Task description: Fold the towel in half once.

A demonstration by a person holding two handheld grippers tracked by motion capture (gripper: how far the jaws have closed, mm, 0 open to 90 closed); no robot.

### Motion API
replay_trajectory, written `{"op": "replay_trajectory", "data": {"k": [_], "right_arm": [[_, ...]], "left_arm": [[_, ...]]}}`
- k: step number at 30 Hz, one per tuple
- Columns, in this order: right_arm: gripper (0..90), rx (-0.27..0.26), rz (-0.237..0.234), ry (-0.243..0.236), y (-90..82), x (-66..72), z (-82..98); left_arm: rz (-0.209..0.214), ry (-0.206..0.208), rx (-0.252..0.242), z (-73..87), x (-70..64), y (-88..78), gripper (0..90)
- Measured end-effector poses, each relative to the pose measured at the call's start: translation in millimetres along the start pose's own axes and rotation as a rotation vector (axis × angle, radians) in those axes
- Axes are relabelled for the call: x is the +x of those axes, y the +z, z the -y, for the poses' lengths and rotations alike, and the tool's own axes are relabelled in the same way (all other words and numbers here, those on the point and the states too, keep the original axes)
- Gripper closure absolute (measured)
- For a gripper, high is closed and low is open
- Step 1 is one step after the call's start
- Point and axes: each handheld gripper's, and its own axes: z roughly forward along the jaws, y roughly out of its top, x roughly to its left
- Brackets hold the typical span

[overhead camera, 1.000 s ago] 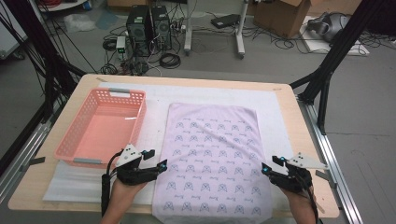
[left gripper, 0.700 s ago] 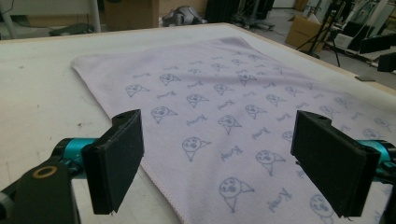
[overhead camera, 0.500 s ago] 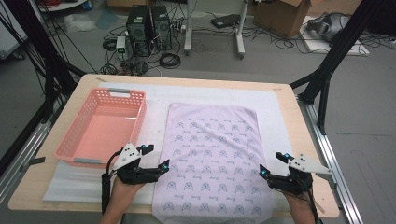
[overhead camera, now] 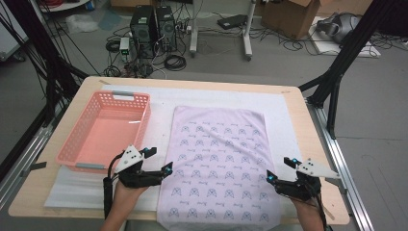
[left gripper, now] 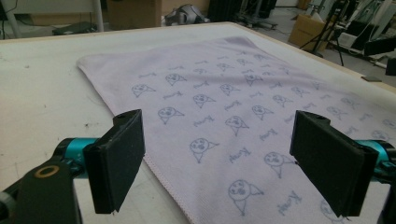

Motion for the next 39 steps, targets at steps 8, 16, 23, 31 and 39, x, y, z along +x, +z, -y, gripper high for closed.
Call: {"op": "replay_trajectory", "data": {"k": [8, 16, 23, 31, 39], "right_arm": [[17.2, 0.026, -0.009, 0.015, 14.5, -6.4, -0.7], [17.2, 0.075, -0.016, 0.027, 29.2, -17.6, -5.9], [17.3, 0.099, -0.008, 0.056, 48.5, -36.9, -19.6], [17.3, 0.11, 0.0, 0.12, 66.7, -56.7, -32.2], [17.7, 0.176, 0.032, 0.167, 92.9, -73.1, -41.7]], "left_arm": [[0.002, -0.039, 0.01, -4.7, 9.2, 12.4, 19.3], [0.004, -0.071, 0.066, -20.1, 14.9, 39.0, 22.4], [-0.017, -0.076, 0.115, -39.0, 21.3, 76.3, 24.9], [-0.071, -0.1, 0.145, -44.6, 42.5, 104.3, 29.3], [-0.153, -0.16, 0.221, -37.1, 61.5, 131.4, 30.3]]}}
